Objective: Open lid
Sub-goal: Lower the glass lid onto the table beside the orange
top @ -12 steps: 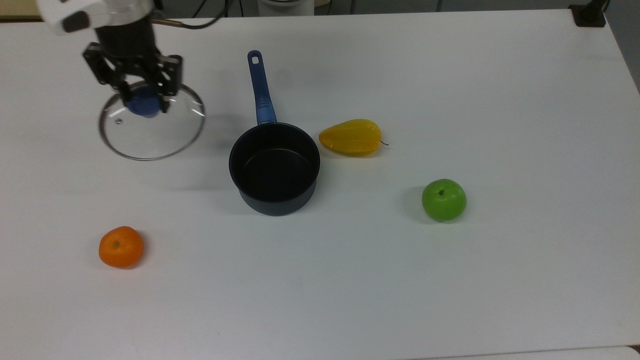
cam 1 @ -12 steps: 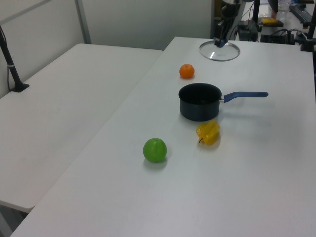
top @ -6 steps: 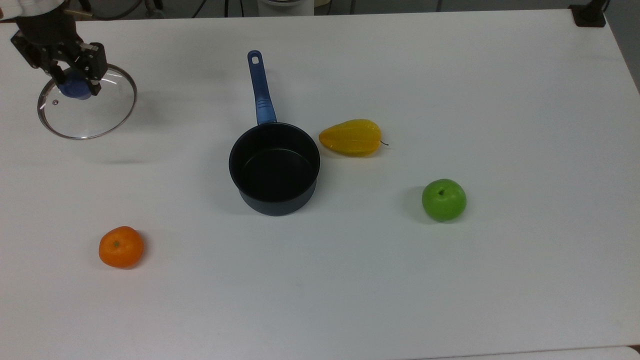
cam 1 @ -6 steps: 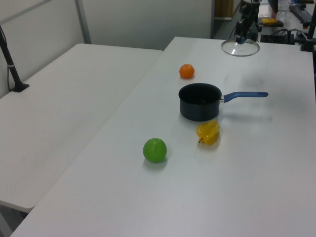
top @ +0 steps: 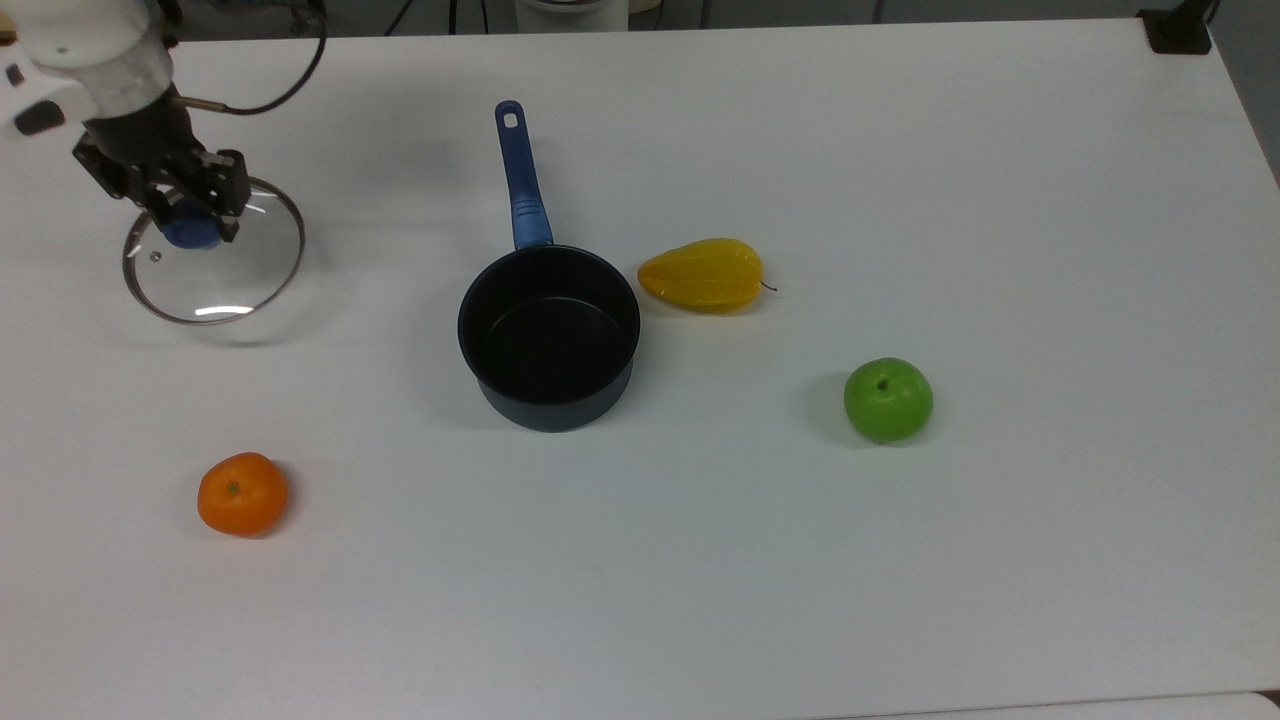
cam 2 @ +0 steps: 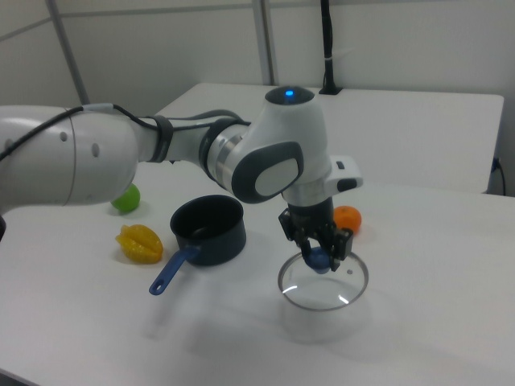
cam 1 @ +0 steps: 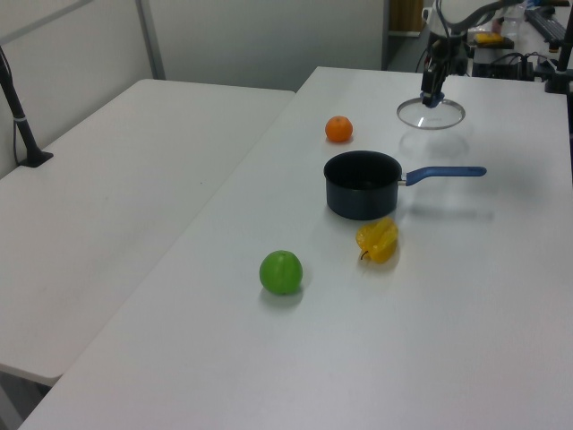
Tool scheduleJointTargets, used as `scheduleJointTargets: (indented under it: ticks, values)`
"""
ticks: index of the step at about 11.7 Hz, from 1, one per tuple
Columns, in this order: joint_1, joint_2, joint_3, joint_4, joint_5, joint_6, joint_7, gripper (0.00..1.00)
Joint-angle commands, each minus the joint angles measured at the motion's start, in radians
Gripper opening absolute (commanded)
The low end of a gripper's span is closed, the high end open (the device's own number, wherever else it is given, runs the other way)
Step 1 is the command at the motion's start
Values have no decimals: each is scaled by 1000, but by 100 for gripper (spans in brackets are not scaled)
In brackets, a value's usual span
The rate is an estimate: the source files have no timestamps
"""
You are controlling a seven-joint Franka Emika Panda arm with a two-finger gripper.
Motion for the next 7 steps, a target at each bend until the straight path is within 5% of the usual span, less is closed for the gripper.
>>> scheduleJointTargets:
  ticks: [1,7]
  values:
    - [22,24,-4,-25,15,43,-8,42]
    - [39,58,-4,-28,13,93,-7,43]
